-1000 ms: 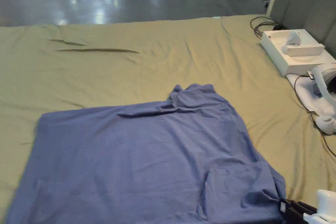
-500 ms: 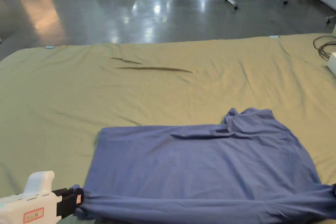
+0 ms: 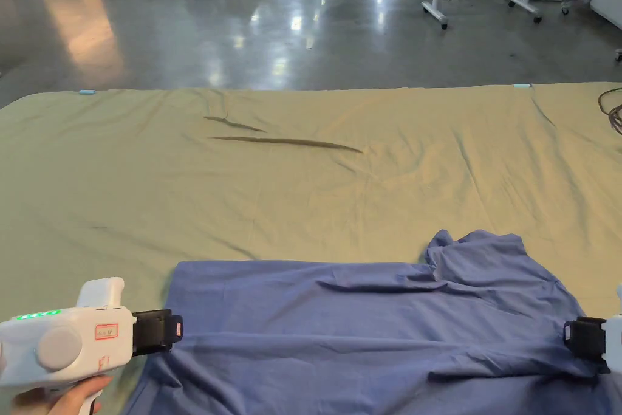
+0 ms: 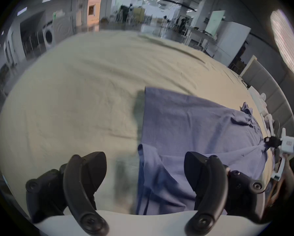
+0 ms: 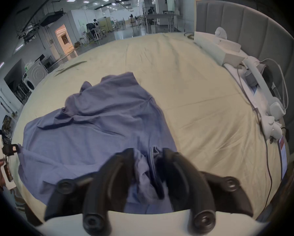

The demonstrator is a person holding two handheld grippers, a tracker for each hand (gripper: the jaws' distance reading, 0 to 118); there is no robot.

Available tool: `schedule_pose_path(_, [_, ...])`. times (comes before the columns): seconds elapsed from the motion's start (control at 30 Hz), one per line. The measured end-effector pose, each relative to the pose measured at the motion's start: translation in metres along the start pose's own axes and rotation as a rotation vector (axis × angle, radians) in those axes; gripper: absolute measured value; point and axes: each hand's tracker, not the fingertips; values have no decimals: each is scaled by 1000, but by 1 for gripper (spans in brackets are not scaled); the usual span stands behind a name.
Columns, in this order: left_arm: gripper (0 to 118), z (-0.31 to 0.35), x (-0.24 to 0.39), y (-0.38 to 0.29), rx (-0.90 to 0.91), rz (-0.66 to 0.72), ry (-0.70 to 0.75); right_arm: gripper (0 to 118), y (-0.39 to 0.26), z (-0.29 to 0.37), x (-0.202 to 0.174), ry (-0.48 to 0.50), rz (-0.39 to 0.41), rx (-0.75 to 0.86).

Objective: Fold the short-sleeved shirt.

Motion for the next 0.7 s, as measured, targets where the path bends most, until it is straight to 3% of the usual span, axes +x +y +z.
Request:
schedule_pose_path(0.1, [98, 60, 12, -2, 128, -92, -74, 66, -17, 57, 6, 44, 24, 156])
schedule_pose_path(0.23, [98, 182, 42, -30, 408, -241, -102, 84, -40, 165, -6, 125, 33, 412])
schedule_pose_path(0.33, [98, 255, 72, -60, 598, -267, -119, 97, -60, 225, -25, 190, 35, 568])
schedule_pose_path(0.43, [98, 301, 97, -90, 705, -247, -157, 101, -79, 257, -37, 207, 32, 657])
schedule_pose_path(0.53, [98, 328, 113, -117, 763, -232, -174, 118, -97, 279, -59, 275, 7, 683])
schedule_pose_path(0.57, [99, 333, 117, -123, 785, -235, -163, 117, -102, 282, -62, 311, -3, 696])
schedule_pose_path(0.6, [101, 338, 120, -129, 785, -238, -153, 118, -112, 285, -65, 353, -24, 705])
schedule_pose_path(0.7, [105, 343, 122, -144, 818, -73, -199, 118, -126, 298, -78, 469, -152, 629])
